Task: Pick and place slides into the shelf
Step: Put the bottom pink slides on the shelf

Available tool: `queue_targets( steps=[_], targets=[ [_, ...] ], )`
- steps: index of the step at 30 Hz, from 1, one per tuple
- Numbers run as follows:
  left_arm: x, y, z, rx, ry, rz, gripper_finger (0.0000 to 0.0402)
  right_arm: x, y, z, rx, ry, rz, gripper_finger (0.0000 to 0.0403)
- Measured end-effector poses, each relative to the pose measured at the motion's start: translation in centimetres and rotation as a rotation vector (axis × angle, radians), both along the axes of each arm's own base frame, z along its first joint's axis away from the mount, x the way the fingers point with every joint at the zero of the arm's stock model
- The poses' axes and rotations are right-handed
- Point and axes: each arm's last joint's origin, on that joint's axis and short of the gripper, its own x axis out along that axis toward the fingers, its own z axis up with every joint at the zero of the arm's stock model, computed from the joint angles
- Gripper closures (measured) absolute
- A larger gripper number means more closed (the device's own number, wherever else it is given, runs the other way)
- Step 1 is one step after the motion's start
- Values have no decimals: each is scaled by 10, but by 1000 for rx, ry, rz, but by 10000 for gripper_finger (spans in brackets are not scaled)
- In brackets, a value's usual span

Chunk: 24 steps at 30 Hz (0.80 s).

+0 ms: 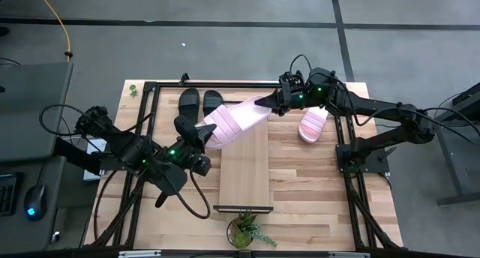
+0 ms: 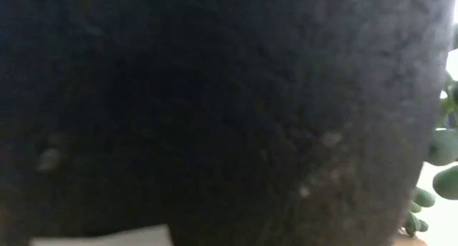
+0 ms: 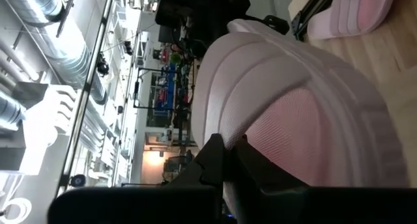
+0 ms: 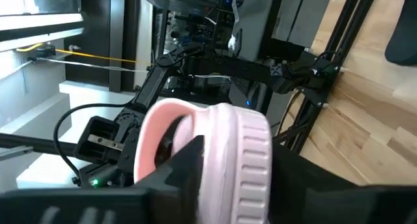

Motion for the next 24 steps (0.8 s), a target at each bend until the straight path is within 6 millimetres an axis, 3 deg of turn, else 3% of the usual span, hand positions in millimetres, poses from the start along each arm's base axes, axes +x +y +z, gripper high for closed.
queue_targets(
  steps=[6, 15, 24],
  targets=[
    [0, 0, 0, 7, -2, 9, 379, 0, 0, 0, -41, -3, -4, 363],
    [-5, 3, 1, 5, -73, 77, 318, 0, -1, 0, -74, -6, -29, 362],
    [-19, 10, 9, -38, -204, 135, 229, 0, -2, 0, -123, -10, -81, 363]
  ],
)
